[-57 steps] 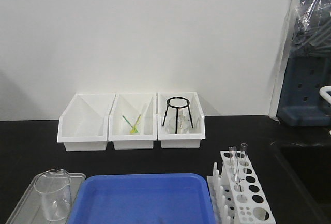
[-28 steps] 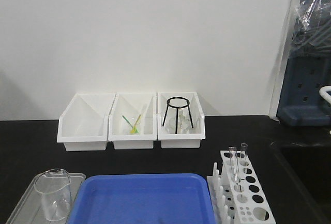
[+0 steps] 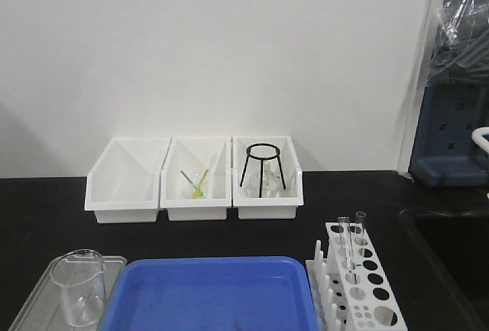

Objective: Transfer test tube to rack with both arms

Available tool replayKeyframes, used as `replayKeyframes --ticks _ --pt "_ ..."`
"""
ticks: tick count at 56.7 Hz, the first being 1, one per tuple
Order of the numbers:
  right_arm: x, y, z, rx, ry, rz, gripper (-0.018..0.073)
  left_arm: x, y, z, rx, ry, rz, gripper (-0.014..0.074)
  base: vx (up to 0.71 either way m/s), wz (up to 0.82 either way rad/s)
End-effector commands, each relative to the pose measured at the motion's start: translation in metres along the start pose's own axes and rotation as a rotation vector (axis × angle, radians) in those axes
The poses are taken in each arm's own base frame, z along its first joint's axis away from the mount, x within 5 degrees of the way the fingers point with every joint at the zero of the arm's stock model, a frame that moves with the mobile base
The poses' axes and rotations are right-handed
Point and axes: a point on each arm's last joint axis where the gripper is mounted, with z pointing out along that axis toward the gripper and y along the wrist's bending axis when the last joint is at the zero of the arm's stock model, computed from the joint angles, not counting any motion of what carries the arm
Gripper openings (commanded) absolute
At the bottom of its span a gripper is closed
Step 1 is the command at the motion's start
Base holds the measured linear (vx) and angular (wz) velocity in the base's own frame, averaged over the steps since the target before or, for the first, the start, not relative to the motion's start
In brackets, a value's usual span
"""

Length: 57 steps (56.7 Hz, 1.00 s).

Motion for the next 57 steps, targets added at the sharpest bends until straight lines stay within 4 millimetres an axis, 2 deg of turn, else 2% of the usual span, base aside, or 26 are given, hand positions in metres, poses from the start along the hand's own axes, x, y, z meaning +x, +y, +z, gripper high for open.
replayKeyframes --ticks 1,6,14,22,27,36,44,57 --pt "-0.008 -0.004 0.000 0.028 -0.017 -0.061 -0.0011 -0.015 0.003 -0.006 0.005 -0.094 0.038 0.0158 0.00 0.00" --pt "-0.008 -0.004 0.000 0.028 -0.017 -0.061 -0.0011 -0.008 0.005 -0.005 -0.017 -0.024 0.177 0.0158 0.00 0.00" --pt "-0.008 -0.004 0.000 0.027 -0.017 -0.061 -0.0011 0.013 0.005 -0.013 0.006 0.139 0.268 0.0158 0.00 0.00" --pt "-0.008 -0.004 0.000 0.027 -0.017 -0.061 -0.0011 0.037 0.005 -0.035 0.031 0.145 0.236 0.0158 0.00 0.00" --pt "-0.008 -0.004 0.000 0.027 -0.017 -0.061 -0.0011 0.055 0.005 -0.058 0.036 0.102 0.208 0.0158 0.00 0.00" --pt "-0.008 -0.004 0.000 0.027 -0.017 -0.061 -0.0011 0.108 0.003 -0.103 -0.025 0.044 0.101 0.0158 0.00 0.00" --pt "-0.008 -0.004 0.000 0.027 -0.017 -0.061 -0.0011 0.167 0.000 -0.144 -0.150 0.096 -0.013 0.0158 0.00 0.00" --pt "-0.008 -0.004 0.000 0.027 -0.017 -0.061 -0.0011 0.254 -0.010 -0.190 -0.258 0.186 -0.019 0.0158 0.00 0.00"
